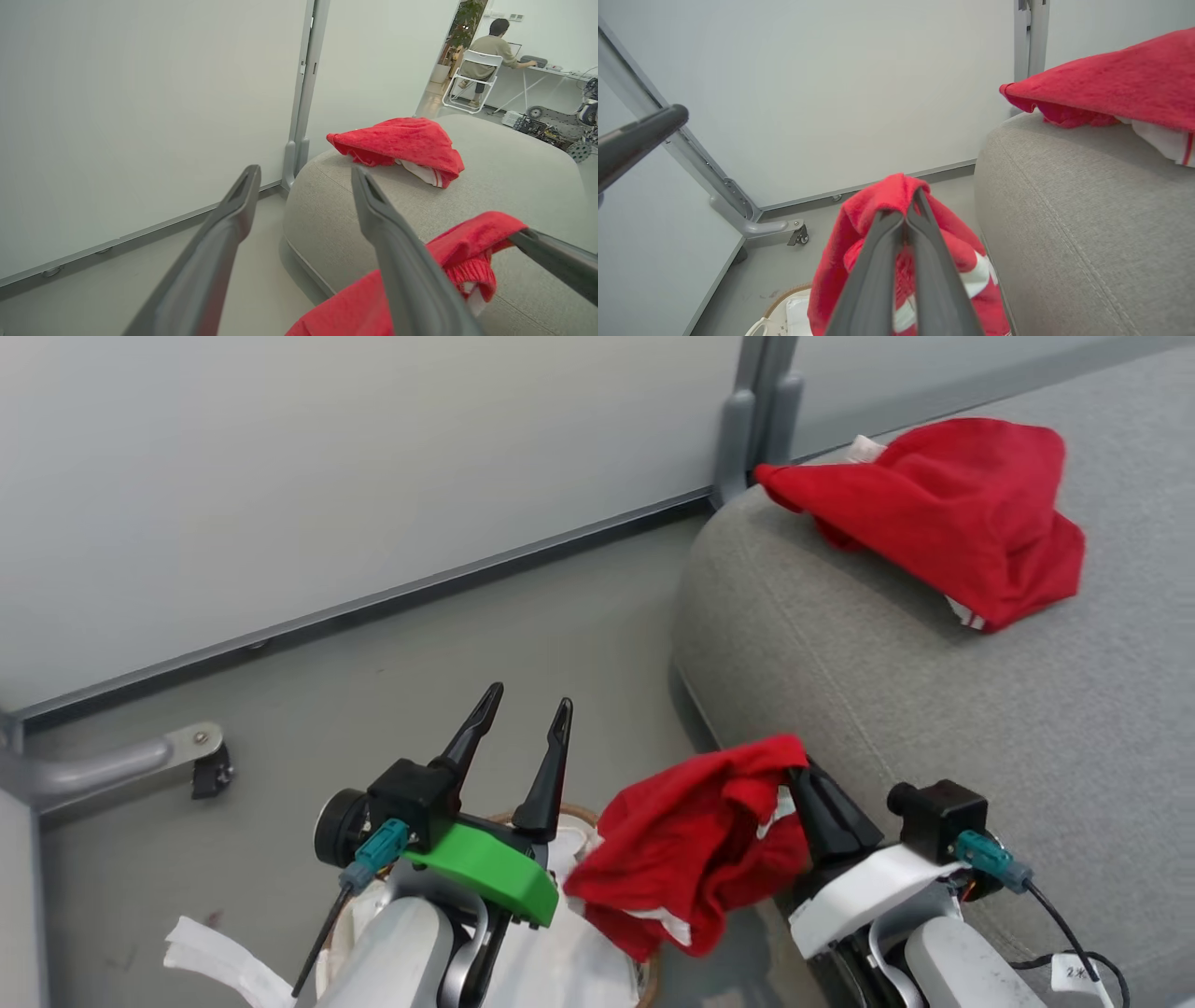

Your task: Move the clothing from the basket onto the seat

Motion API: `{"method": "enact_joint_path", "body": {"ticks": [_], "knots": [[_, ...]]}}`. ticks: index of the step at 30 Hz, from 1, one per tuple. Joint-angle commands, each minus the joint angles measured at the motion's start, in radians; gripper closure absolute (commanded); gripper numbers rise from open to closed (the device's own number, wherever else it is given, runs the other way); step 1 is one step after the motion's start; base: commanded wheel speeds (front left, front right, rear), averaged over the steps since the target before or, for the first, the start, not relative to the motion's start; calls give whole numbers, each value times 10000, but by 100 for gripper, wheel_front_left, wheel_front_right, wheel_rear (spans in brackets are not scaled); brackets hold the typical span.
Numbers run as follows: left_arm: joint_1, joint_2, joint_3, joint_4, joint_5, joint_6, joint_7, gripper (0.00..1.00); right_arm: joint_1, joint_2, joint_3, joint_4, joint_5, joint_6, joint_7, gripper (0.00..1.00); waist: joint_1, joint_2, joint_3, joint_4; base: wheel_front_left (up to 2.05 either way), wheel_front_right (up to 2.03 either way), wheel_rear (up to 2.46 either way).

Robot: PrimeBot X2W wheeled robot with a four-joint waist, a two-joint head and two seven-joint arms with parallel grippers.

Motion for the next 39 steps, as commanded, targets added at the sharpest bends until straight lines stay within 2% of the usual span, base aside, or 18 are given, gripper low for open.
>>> {"method": "enact_joint_path", "body": {"ticks": [1,9,16,22,28,34,39], "knots": [[210,32,54,-41,12,-59,-4,0,75,-38,-97,-134,38,-11,-2,100,0,-1,79,-1273,0,0,0],[627,38,92,28,146,-118,-4,0,-680,-169,-281,-844,-261,-11,-2,100,0,-1,297,-2467,0,0,0],[226,41,-137,160,457,-170,-4,0,-3253,-1394,-91,-1591,-563,-11,-5,100,0,-1,903,-2684,0,0,0],[-202,42,-474,302,563,-226,-4,0,-6171,-2976,-269,-1725,-1130,-11,-4,100,0,-1,1500,-2278,0,0,0],[-564,42,-799,276,631,-230,-4,0,-8392,-4251,-863,-743,-1940,-11,-2,100,0,-1,2128,-1582,0,0,0],[-920,50,-1061,306,755,-229,-4,0,-9573,-4664,-1351,623,-2613,-11,-2,100,0,-1,2825,-912,0,0,0],[-1339,105,-1320,131,804,-230,-4,0,-9558,-4561,-2320,1862,-3252,-12,-2,100,0,-1,3472,-350,0,0,0]]}}
